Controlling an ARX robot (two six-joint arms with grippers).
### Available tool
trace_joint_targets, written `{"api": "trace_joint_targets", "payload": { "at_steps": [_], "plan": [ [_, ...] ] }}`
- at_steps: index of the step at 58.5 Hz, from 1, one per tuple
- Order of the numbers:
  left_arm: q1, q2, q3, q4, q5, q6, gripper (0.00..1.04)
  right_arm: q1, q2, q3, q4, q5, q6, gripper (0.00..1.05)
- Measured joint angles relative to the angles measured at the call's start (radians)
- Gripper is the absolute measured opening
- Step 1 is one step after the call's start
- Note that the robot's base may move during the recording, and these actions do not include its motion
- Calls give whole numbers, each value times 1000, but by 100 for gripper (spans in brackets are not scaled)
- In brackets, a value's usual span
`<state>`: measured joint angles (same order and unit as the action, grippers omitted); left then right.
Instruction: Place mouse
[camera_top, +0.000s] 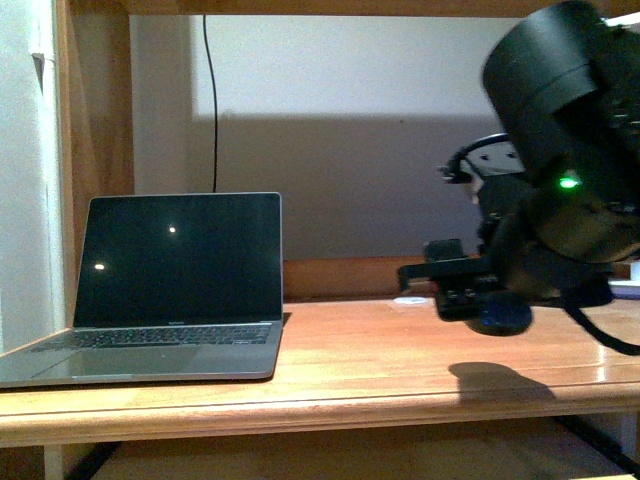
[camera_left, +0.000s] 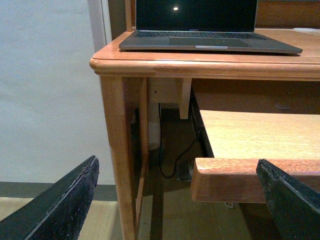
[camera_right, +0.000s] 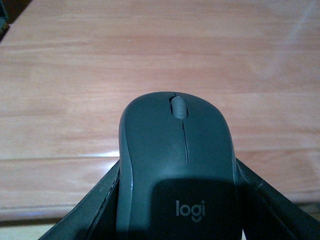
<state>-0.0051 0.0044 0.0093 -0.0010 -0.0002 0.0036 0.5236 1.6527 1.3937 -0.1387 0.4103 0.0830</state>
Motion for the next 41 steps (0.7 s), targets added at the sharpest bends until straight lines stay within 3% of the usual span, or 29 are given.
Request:
{"api": "trace_joint_targets", "payload": {
  "at_steps": [17, 41],
  "plan": [
    [0, 0, 0, 0, 0, 0, 97, 60, 227, 231, -47, 93, -28, 56],
    [0, 0, 0, 0, 0, 0, 97, 123, 358, 322, -60, 123, -29, 56]
  ]
}}
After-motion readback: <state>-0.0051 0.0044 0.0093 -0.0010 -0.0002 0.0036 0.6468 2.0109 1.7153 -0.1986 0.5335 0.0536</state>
